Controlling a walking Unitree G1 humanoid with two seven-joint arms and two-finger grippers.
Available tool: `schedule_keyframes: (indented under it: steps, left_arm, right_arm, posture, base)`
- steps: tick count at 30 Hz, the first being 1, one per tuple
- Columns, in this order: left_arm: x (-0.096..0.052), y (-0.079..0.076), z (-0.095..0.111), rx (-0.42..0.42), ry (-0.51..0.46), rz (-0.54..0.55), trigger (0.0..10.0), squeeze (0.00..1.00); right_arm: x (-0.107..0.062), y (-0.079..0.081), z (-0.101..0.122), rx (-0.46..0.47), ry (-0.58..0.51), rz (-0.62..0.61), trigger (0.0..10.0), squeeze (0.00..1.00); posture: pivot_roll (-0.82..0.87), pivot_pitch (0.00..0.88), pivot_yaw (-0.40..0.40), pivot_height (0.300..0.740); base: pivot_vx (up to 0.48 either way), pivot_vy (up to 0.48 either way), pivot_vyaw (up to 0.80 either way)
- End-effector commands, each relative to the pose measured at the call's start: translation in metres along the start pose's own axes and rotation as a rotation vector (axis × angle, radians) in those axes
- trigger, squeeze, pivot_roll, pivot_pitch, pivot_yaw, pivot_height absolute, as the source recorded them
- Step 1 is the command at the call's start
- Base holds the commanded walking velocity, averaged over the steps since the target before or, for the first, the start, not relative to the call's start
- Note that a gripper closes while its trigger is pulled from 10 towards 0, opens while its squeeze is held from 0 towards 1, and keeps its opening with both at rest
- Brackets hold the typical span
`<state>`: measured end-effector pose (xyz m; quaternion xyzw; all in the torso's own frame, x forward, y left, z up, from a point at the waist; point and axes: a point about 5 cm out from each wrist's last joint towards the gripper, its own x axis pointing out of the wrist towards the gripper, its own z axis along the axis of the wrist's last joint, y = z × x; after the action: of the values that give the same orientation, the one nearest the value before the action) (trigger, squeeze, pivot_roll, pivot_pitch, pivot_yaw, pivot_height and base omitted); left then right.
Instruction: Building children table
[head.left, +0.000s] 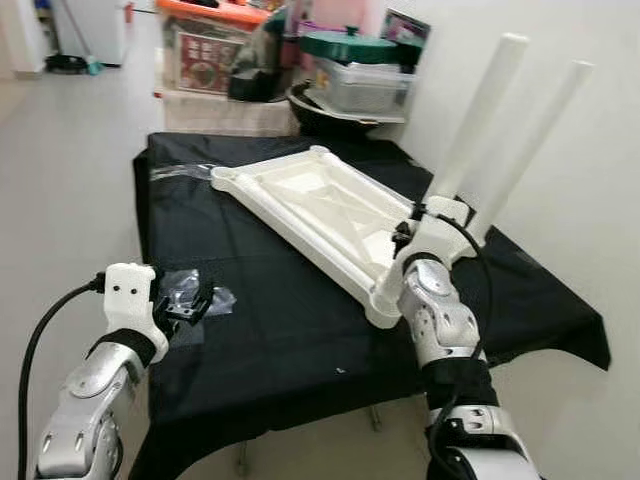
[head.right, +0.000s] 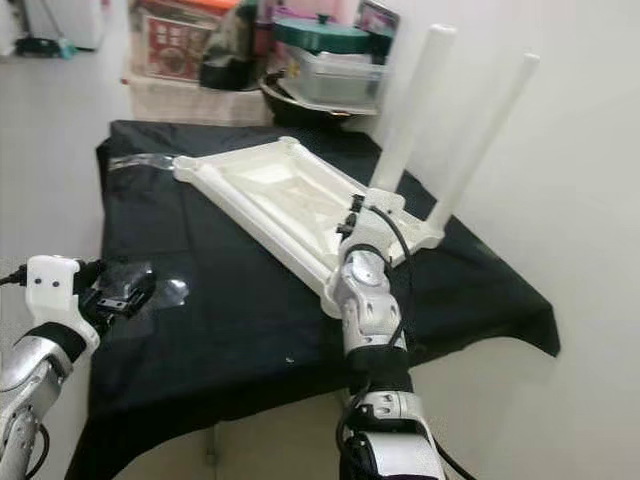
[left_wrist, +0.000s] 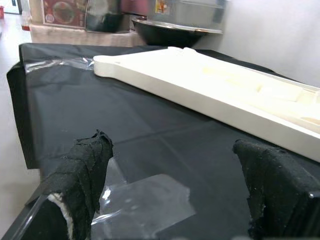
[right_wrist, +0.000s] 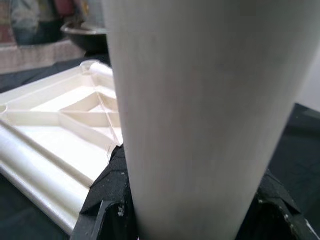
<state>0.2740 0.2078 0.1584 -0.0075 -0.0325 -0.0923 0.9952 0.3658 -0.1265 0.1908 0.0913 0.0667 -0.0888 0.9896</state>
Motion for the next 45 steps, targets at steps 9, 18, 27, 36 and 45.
schedule_keyframes:
  steps: [9, 18, 27, 36, 45]
  left_arm:
    - [0.002, -0.007, -0.001, -0.004, 0.002, -0.022, 10.0, 0.0]
    - [0.003, -0.009, -0.003, -0.004, 0.006, -0.033, 10.0, 0.0]
    - [0.004, -0.007, -0.001, 0.003, 0.003, -0.035, 10.0, 0.0]
    - [0.001, -0.004, -0.001, 0.011, 0.006, -0.026, 10.0, 0.0]
    - [-0.001, -0.003, -0.002, 0.01, 0.01, -0.025, 10.0, 0.0]
  right_arm:
    - [-0.008, -0.023, 0.017, 0.075, -0.018, 0.179, 10.0, 0.0]
    - [-0.025, -0.046, 0.041, -0.051, -0.148, 0.763, 10.0, 0.0]
    - [-0.034, -0.02, 0.004, -0.181, -0.004, 1.074, 10.0, 0.0]
    - [-0.019, 0.003, 0.003, -0.169, -0.033, 1.086, 8.5, 0.0]
    - [0.0, -0.02, 0.003, -0.123, -0.065, 0.822, 0.0, 0.0]
  posture:
    - [0.13, 0.0, -0.154, 0.74]
    - [0.11, 0.0, -0.144, 0.74]
    - [0.12, 0.0, -0.147, 0.74]
    - [0.16, 0.0, -0.17, 0.74]
    - [0.15, 0.0, -0.164, 0.74]
  base:
    - [0.0, 0.0, 0.0]
    - [0.0, 0.0, 0.0]
    - [0.0, 0.0, 0.0]
    - [0.0, 0.0, 0.0]
    - [0.0, 0.0, 0.0]
